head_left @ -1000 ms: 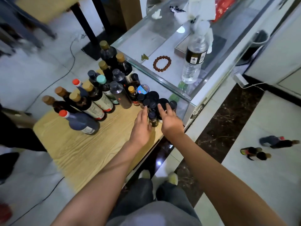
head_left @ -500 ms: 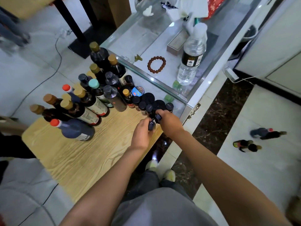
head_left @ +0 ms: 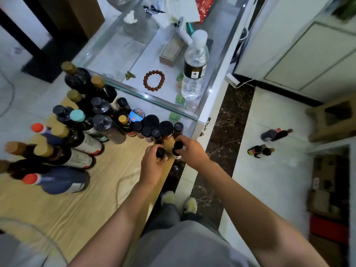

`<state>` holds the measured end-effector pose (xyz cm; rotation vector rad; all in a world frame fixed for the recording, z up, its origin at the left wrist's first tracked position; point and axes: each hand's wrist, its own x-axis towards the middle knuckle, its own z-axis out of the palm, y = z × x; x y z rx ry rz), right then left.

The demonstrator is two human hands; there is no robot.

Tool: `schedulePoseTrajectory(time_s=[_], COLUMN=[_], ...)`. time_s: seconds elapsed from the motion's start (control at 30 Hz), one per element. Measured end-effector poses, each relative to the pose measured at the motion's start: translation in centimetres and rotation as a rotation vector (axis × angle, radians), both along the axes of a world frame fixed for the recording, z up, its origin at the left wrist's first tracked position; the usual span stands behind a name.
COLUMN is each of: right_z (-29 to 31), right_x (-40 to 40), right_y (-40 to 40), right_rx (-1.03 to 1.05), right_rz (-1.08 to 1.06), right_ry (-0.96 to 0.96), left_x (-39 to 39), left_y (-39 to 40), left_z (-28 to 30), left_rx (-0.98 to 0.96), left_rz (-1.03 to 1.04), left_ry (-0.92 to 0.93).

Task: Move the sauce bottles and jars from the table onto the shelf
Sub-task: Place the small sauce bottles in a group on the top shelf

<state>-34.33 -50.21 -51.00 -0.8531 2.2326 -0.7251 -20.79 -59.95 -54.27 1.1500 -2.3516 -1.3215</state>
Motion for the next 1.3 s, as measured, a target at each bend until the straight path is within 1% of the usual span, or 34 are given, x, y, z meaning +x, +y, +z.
schedulePoseTrajectory(time_s=[0.13, 0.23, 0.33, 0.47, 0.53, 0.67, 0.77, 0.87, 1.03, 1.17, 1.3], right_z=[0.8, 2.2, 4.0, 7.2, 8.8, 12.0, 14.5, 17.1, 21.0, 23.7, 26.2], right_x=[-0.4, -0.8, -1.1, -1.9, -2.4, -3.5, -4.1, -4.4, -4.7, -4.2, -3.6], right_y=[2.9, 5.9, 9.2, 13.8, 16.5, 22.7, 28.1, 33.4, 42.4, 49.0, 55.0], right_rx=[-0.121, -0.210, -0.308, -0.410, -0.475, -0.598, -0.662, -0.693, -0.714, -0.733, -0.736], right_rz=[-0.194, -0.380, -0.539, -0.701, -0.764, -0.845, -0.963, -1.058, -1.126, -1.192, -1.267], right_ry=[-0.127, -0.225, -0.275, -0.240, -0.204, -0.064, 0.034, 0.148, 0.336, 0.438, 0.534], left_x=[-1.1, -2.5, -4.4, -8.1, -10.2, -13.8, -16.4, -18.6, -21.4, -23.8, -25.4], left_y=[0.5, 1.9, 3.6, 7.3, 9.9, 15.8, 21.3, 26.4, 35.7, 42.9, 49.6], left_z=[2.0, 3.5, 4.5, 6.8, 8.7, 12.7, 15.7, 18.4, 22.4, 25.0, 27.9], left_rx=[0.208, 0.331, 0.400, 0.423, 0.405, 0.440, 0.439, 0.414, 0.353, 0.297, 0.306], left_rz=[-0.010, -0.068, -0.156, -0.296, -0.380, -0.544, -0.660, -0.796, -1.013, -1.145, -1.247], left_ry=[0.088, 0.154, 0.180, 0.197, 0.230, 0.303, 0.328, 0.354, 0.438, 0.488, 0.527])
